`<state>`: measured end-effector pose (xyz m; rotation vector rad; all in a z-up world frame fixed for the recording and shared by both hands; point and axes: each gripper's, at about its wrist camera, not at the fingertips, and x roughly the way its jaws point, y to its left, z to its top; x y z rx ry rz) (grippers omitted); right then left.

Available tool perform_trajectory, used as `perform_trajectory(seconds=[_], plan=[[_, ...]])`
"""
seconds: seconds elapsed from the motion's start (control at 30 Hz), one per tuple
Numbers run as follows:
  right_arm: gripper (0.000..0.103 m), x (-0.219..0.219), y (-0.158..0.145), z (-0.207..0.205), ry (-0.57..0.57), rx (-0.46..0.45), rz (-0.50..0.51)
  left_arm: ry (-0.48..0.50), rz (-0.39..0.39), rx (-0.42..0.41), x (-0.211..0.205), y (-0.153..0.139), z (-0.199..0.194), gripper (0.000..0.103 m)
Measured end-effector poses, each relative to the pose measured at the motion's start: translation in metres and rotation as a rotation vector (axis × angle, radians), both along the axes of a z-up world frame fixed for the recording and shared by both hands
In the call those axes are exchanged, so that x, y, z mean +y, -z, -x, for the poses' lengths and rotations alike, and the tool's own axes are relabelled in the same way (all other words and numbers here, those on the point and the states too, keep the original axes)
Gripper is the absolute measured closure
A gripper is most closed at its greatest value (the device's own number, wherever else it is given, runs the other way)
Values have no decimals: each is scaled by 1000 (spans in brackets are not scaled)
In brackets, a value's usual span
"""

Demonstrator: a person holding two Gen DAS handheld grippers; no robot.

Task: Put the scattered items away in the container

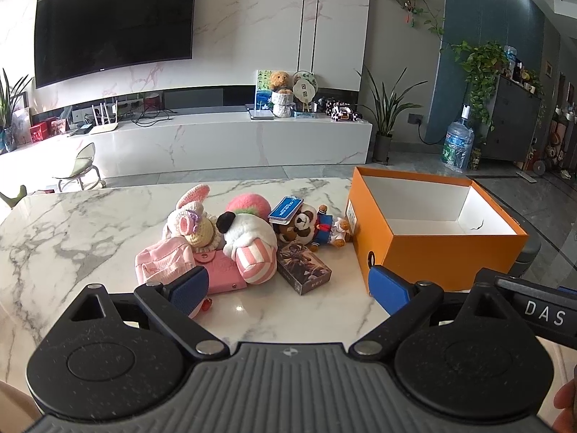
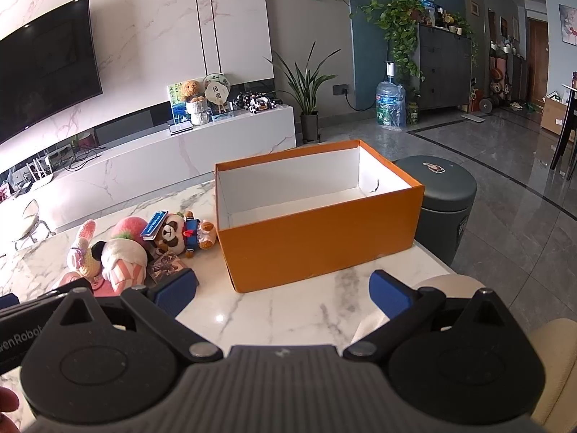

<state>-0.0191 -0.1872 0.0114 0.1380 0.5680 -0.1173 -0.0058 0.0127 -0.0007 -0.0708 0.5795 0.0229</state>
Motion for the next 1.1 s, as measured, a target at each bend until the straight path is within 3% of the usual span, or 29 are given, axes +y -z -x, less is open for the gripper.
perform_trajectory(seconds=[1.1], plan=[[0,4,7,-8,-16,17,7,-23,55,28,6,7,-5,0]])
